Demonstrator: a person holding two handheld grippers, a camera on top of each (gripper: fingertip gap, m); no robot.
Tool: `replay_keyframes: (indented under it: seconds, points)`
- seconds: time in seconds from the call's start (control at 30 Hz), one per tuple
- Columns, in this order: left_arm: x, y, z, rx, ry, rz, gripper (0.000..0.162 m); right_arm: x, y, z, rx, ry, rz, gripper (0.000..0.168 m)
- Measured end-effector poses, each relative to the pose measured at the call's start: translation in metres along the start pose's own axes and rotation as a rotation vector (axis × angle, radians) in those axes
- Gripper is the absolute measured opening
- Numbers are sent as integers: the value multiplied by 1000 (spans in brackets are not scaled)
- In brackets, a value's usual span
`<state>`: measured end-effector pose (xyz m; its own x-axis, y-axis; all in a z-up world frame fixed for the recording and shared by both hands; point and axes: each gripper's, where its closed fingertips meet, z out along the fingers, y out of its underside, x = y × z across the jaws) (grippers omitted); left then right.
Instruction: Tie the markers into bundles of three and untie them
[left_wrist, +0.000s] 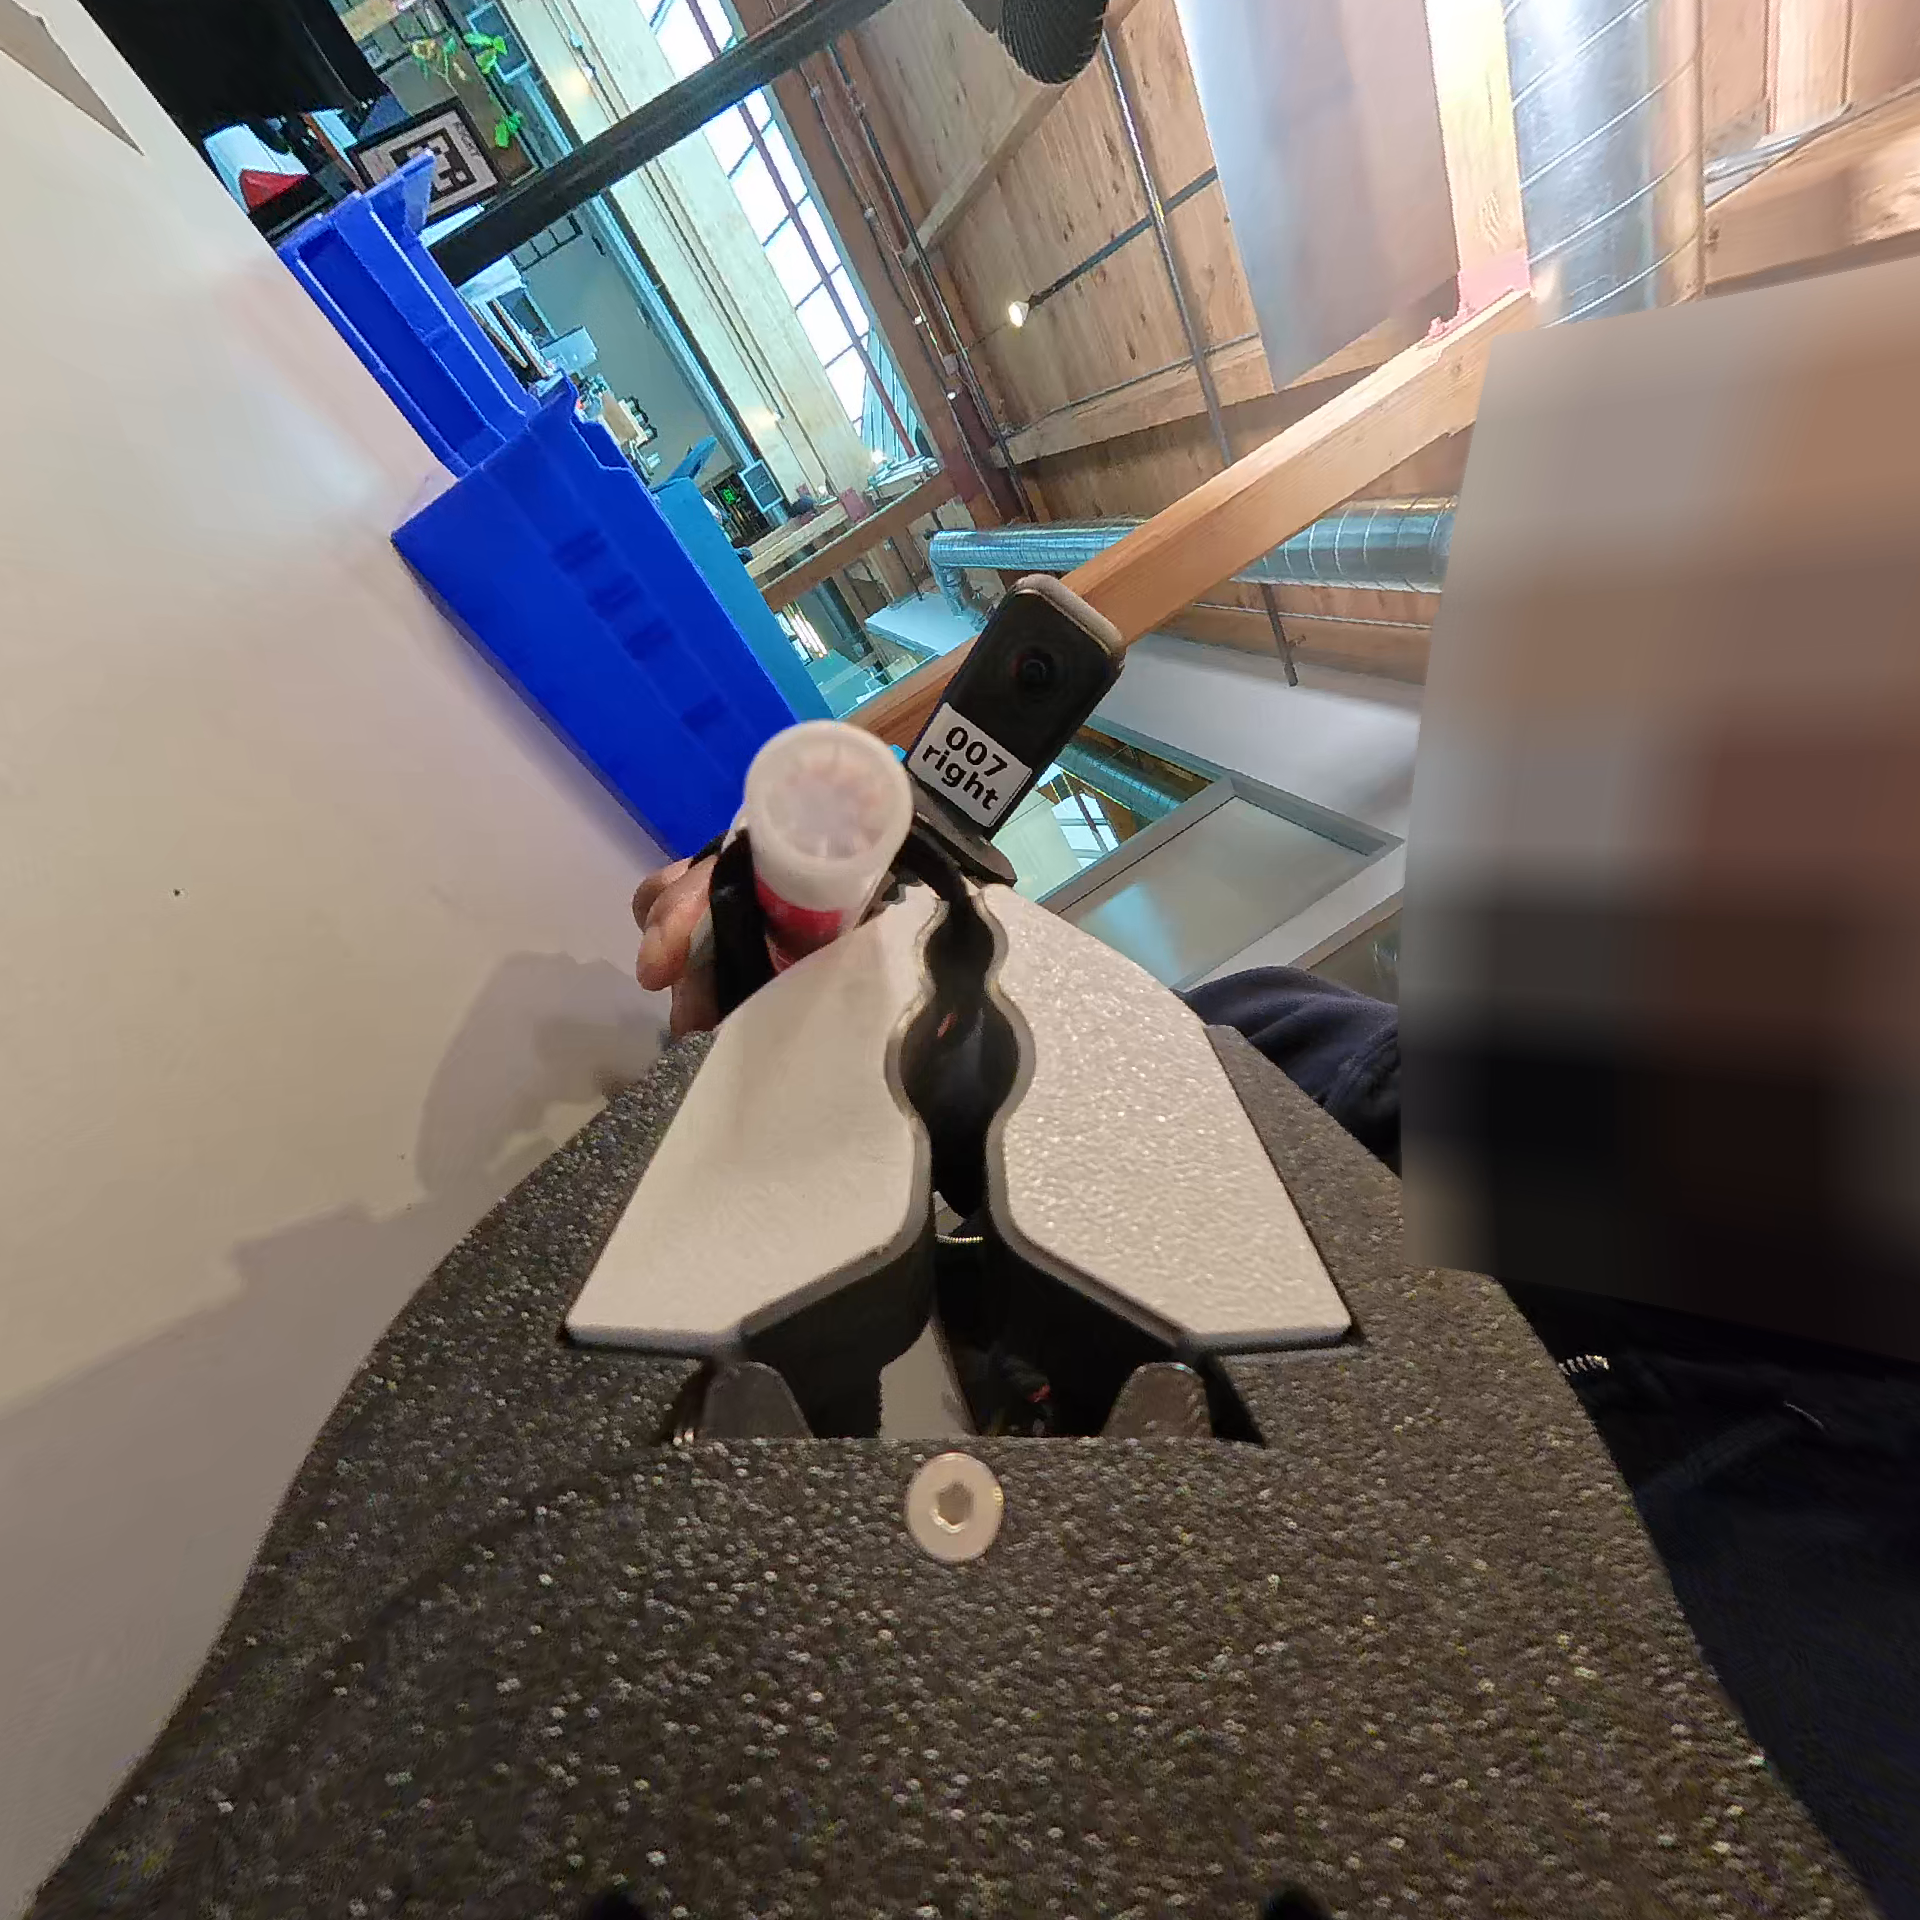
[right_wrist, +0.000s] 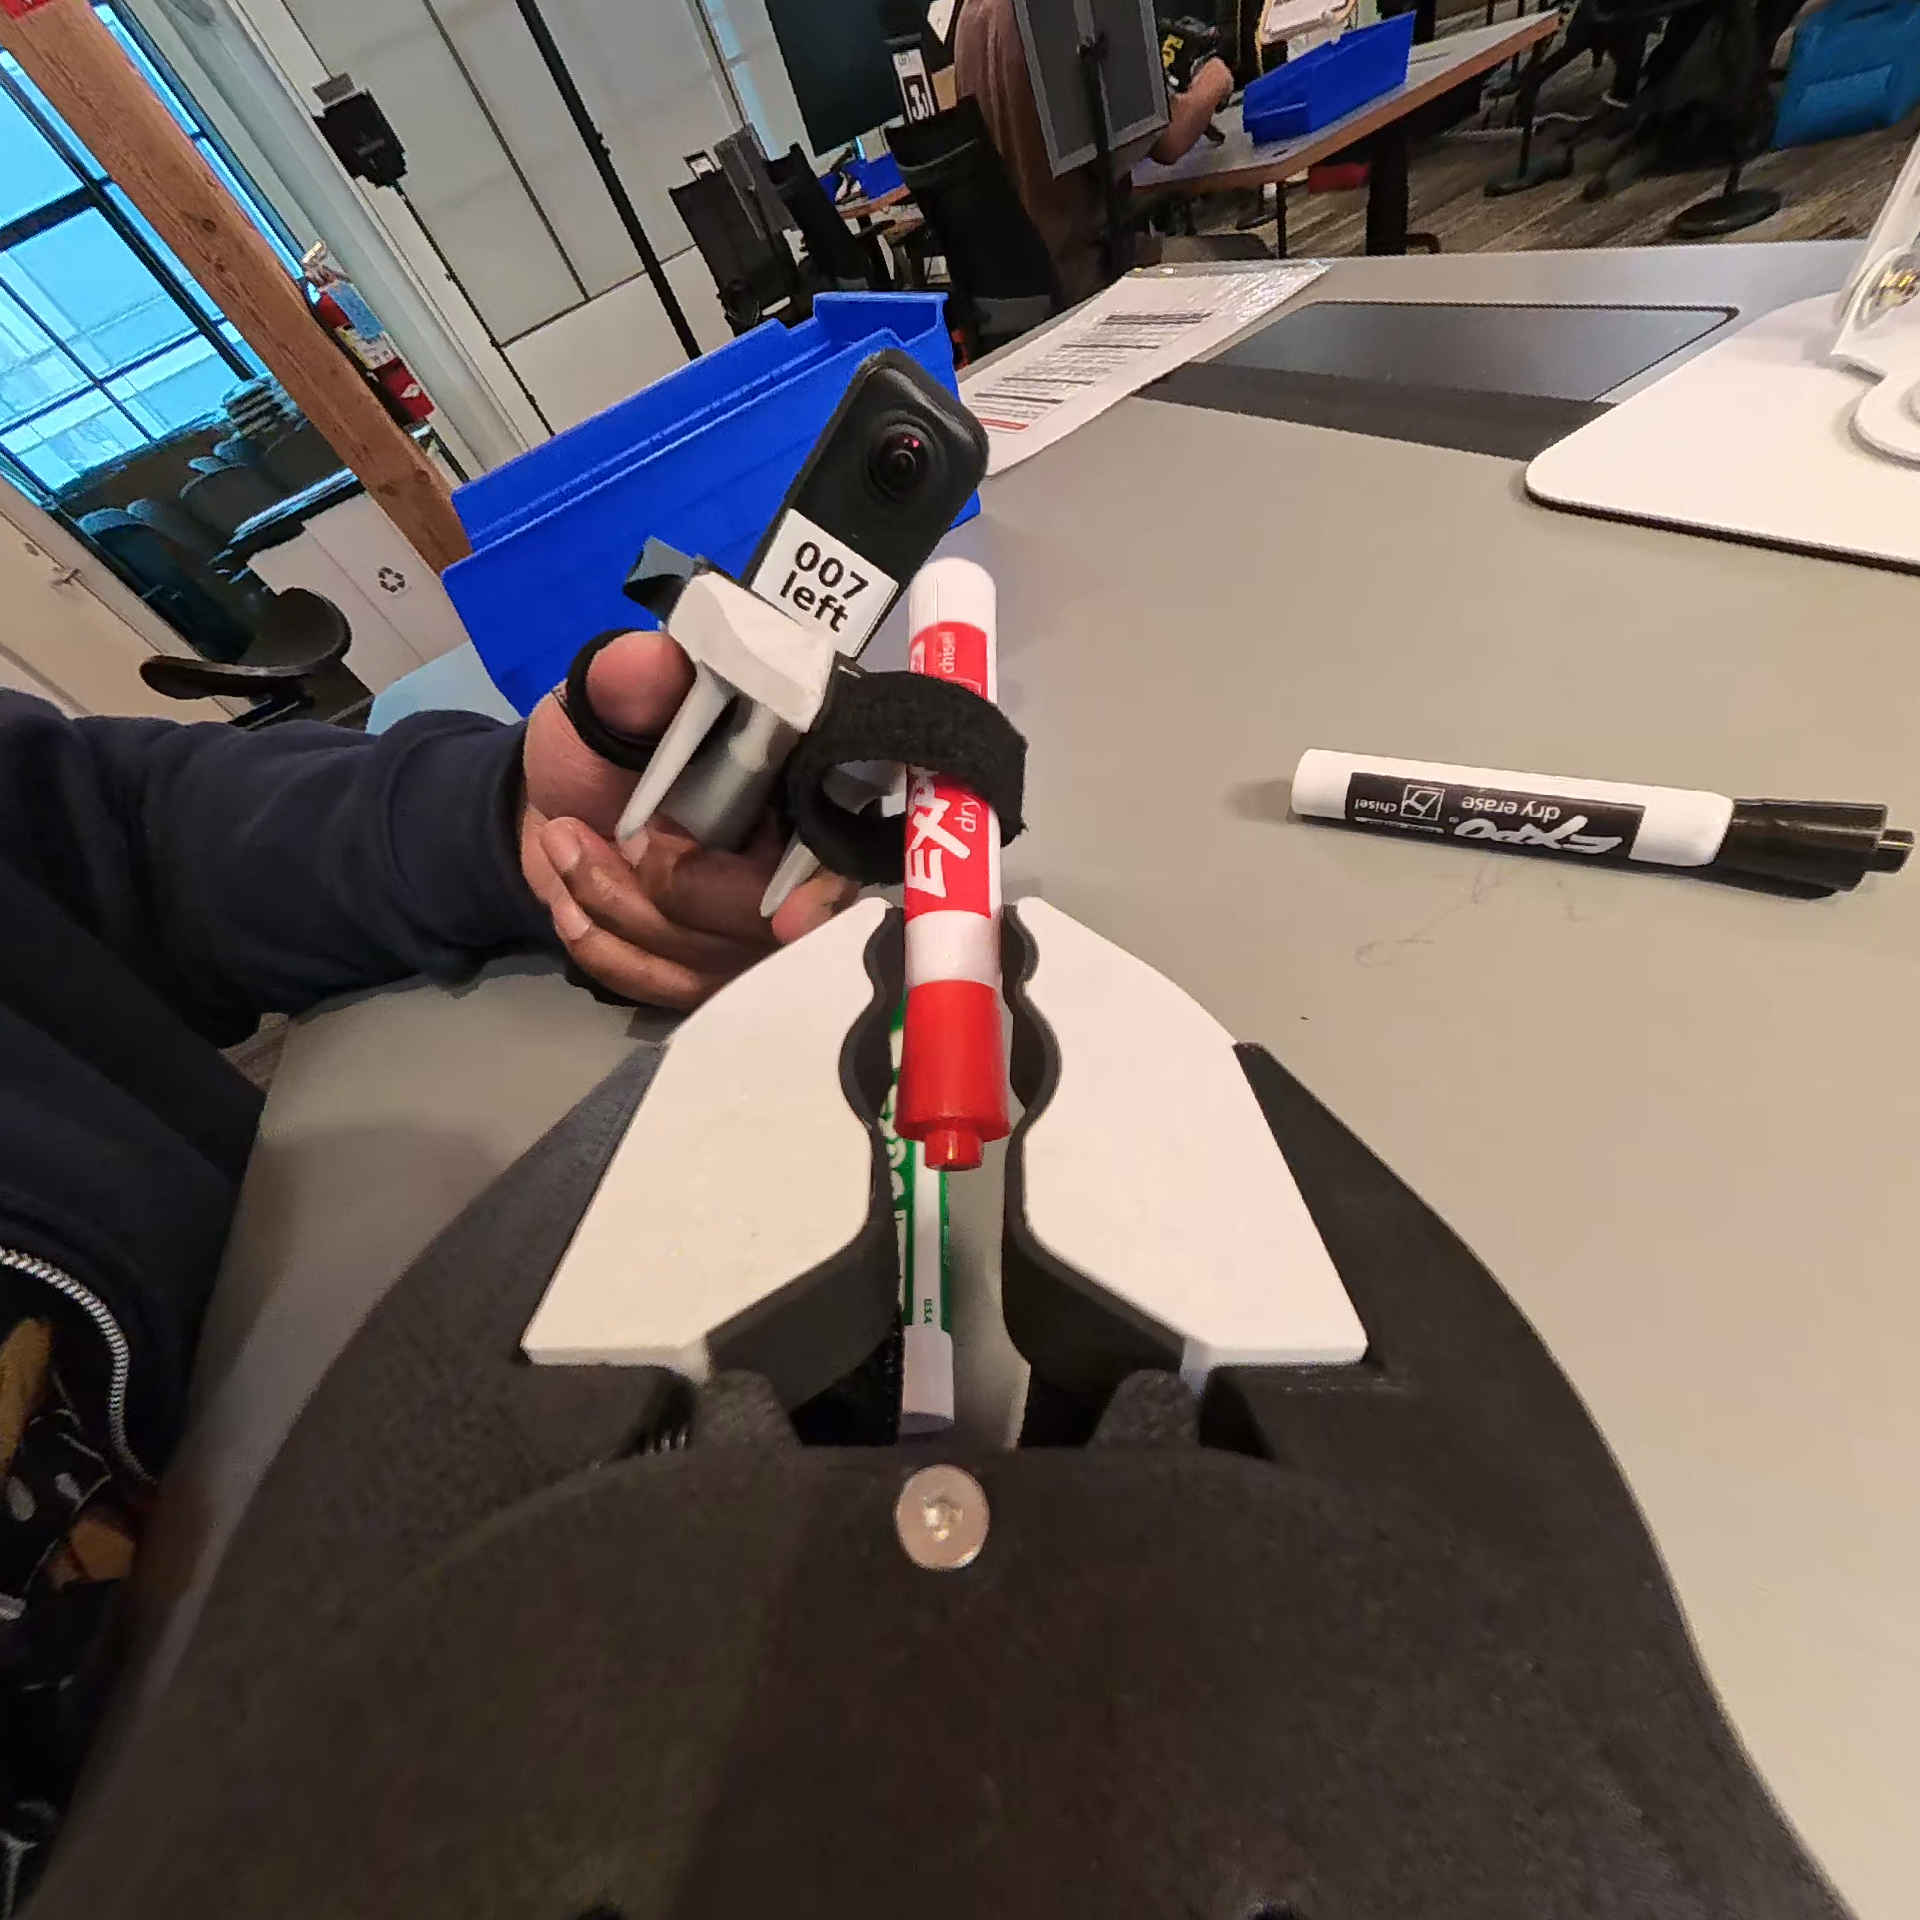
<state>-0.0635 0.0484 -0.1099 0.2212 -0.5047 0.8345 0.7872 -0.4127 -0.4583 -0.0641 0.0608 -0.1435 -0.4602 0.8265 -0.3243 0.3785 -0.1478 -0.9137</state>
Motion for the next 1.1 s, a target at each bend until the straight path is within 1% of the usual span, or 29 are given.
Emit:
replay_keyframes:
  seconds: [0.2, 0.33, 0.53, 0.67, 0.93, 1.03, 1.1]
  points:
    - [-4, 3, 3, -8, -27, -15, 1, 2, -4, 0, 10, 31, -1, 17]
    - [-5, 10, 7, -47, -63, 41, 1, 0, -4, -1, -2, 57, -57, 17]
    - [-2, 22, 11, -134, -109, 219, 2, -6, -2, 0, -16, 42, -97, 17]
    - [-2, 22, 11, -135, -115, 232, 2, -6, -4, -2, -22, 49, -97, 17]
    - [-11, 28, 13, -192, -228, 390, 2, -2, 10, -5, -184, 167, -134, 17]
    - [-10, 28, 13, -191, -220, 390, 2, -3, 9, -6, -186, 161, -162, 17]
    - [-10, 27, 13, -185, -216, 384, 2, -4, 7, -6, -172, 145, -145, 17]
